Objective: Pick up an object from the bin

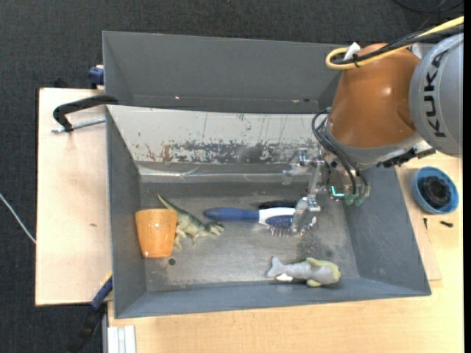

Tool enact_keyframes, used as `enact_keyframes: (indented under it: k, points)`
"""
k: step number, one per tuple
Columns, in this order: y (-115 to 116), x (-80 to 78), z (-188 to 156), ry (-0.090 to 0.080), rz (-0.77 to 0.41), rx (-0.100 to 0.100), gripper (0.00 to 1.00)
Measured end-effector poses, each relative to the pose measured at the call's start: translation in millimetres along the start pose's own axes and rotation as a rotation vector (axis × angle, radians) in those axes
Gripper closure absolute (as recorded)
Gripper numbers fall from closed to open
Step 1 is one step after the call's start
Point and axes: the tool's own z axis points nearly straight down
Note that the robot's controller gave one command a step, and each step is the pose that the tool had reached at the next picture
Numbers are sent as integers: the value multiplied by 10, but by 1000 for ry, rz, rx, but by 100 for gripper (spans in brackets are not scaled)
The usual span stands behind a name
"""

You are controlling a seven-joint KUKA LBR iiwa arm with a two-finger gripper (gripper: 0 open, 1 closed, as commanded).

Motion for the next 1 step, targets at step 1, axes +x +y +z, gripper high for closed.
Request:
enact_keyframes:
  k: [1]
  points:
    - [99, -384, -741, -23, 114, -2, 0]
